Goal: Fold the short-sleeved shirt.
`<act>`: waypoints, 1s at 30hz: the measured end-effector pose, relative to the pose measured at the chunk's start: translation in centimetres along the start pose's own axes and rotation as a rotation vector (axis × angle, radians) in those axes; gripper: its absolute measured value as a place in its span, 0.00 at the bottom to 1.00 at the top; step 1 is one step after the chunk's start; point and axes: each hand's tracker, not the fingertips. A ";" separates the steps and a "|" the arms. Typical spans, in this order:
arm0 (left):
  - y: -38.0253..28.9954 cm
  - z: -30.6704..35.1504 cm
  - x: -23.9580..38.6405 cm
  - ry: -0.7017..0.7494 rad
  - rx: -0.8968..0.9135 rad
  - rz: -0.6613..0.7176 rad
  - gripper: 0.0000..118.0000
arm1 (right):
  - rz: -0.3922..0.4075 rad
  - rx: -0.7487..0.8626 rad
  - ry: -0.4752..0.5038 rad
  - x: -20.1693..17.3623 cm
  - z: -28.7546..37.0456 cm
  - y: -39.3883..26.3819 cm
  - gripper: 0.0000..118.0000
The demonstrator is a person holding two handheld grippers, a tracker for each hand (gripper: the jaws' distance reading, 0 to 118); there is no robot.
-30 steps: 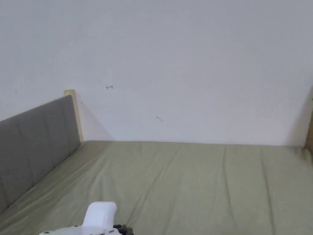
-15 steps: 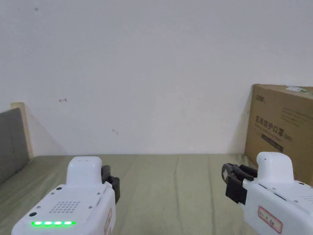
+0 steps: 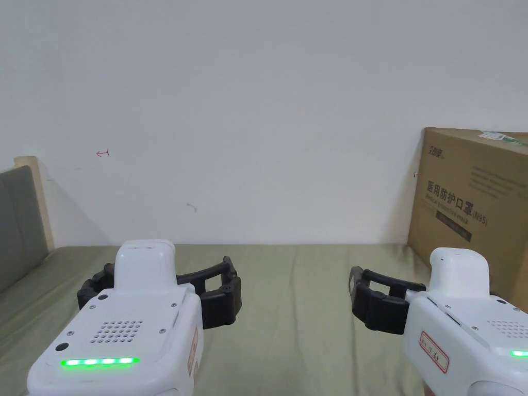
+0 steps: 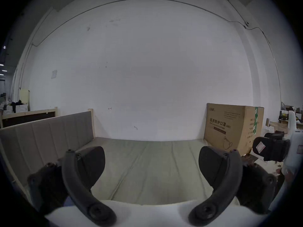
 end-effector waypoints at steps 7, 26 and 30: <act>-0.1 -0.1 -0.4 0.003 0.000 0.008 0.98 | 0.008 0.001 0.000 0.0 0.3 0.0 0.99; 0.0 -1.5 -0.3 -0.010 -0.077 0.007 0.97 | 0.025 -0.019 0.024 -0.9 -0.5 -0.3 1.00; -0.3 -1.7 -0.4 -0.014 -0.082 0.007 0.97 | 0.028 -0.034 0.027 -0.9 -0.7 -0.5 1.00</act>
